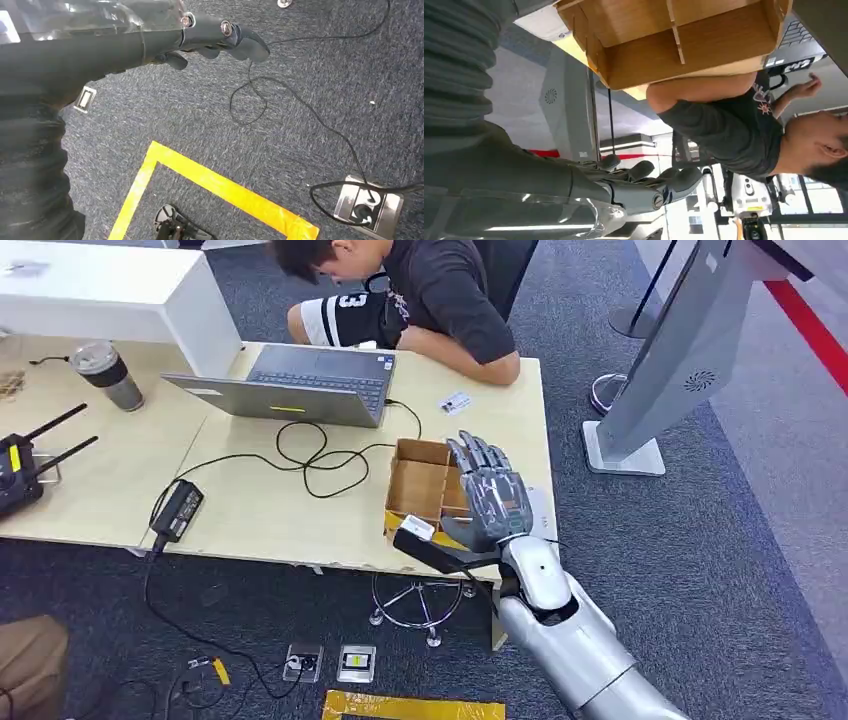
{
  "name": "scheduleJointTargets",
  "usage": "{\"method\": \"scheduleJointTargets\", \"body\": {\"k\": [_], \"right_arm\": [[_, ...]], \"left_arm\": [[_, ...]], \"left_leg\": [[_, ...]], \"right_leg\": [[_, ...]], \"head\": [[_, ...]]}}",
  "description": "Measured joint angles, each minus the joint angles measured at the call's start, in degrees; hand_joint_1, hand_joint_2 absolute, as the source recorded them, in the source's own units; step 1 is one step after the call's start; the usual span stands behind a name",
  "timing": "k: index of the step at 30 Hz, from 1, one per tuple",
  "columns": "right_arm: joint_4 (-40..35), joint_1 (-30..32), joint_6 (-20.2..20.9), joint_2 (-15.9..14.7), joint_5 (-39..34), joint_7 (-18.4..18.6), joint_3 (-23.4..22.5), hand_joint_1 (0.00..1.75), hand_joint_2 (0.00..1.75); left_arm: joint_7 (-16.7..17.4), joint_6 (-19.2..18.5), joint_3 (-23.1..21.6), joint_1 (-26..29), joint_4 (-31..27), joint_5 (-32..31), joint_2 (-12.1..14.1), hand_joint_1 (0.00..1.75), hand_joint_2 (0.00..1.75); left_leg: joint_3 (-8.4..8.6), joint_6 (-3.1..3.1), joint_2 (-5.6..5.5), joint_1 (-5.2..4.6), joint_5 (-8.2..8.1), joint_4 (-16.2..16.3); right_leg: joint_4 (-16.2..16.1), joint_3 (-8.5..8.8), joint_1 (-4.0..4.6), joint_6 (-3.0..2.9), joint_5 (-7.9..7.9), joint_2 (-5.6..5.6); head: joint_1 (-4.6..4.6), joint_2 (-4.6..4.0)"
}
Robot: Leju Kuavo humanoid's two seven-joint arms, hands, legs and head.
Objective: Pass the card to the sensor for recognition and then transmit it.
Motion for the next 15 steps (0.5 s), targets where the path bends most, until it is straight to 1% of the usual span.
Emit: {"method": "scheduleJointTargets", "body": {"k": [15], "right_arm": [[3.71, -0.07, 0.33, 0.19, -0.35, 0.02, 0.74, 0.00, 1.75]], "left_arm": [[0.00, -0.20, 0.00, 0.60, 0.04, 0.26, 0.48, 0.00, 1.75]], "left_leg": [[0.00, 0.00, 0.00, 0.00, 0.00, 0.00]], "right_leg": [[0.00, -0.01, 0.00, 0.00, 0.00, 0.00]], "head": [[0.00, 0.00]]}}
